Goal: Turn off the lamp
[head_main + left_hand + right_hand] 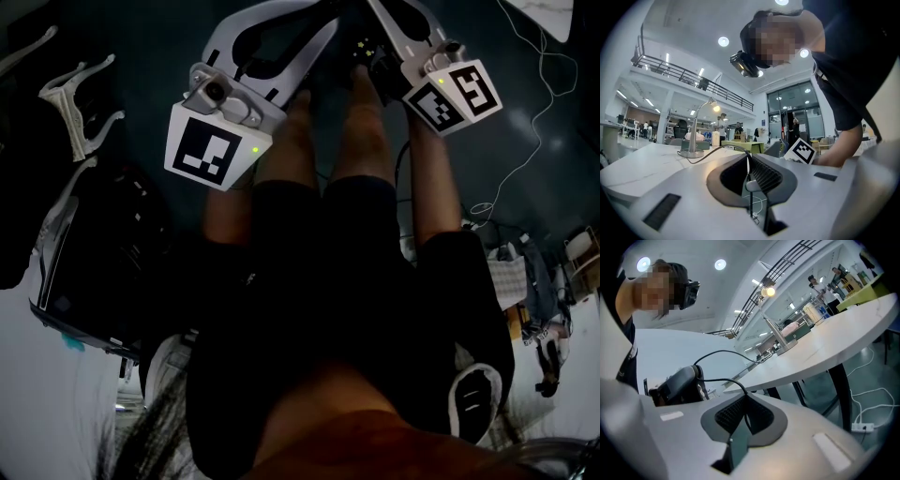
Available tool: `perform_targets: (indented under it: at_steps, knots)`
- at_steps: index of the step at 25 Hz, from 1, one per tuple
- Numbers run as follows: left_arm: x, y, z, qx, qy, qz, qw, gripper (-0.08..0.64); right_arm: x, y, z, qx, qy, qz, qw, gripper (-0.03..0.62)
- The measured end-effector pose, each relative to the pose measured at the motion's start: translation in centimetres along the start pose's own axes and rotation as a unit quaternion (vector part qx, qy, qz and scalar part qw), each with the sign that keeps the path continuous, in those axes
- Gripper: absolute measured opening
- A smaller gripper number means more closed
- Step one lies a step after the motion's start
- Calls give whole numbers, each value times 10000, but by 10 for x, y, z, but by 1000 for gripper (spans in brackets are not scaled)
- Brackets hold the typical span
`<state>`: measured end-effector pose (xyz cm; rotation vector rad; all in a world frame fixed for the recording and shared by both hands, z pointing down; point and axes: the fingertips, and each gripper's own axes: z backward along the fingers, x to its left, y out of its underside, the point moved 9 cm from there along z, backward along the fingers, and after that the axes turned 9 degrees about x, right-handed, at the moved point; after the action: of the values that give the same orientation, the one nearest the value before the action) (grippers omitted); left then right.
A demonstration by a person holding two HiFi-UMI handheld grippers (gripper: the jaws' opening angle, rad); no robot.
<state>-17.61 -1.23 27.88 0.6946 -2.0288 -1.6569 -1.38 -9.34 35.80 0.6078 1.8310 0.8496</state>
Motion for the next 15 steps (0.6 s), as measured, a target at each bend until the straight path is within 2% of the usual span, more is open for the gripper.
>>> perform_targets:
  at_steps: [3,6,9,15]
  knots:
    - [-1,8,3,-143,90,214,9996,15,1,-2,3,-85,9,-122,9999,11]
    - [-1,10,4,-155,74,230,9996,16,1,-3,5,-126,29,-192,9997,11]
    - [-3,14,4,-88,68,186,9998,25,0,-2,5,-129,53,-224,9997,11]
    - [1,26,8,172,44,425,9989,54,-6,0,11,-197,15,-427,9989,11]
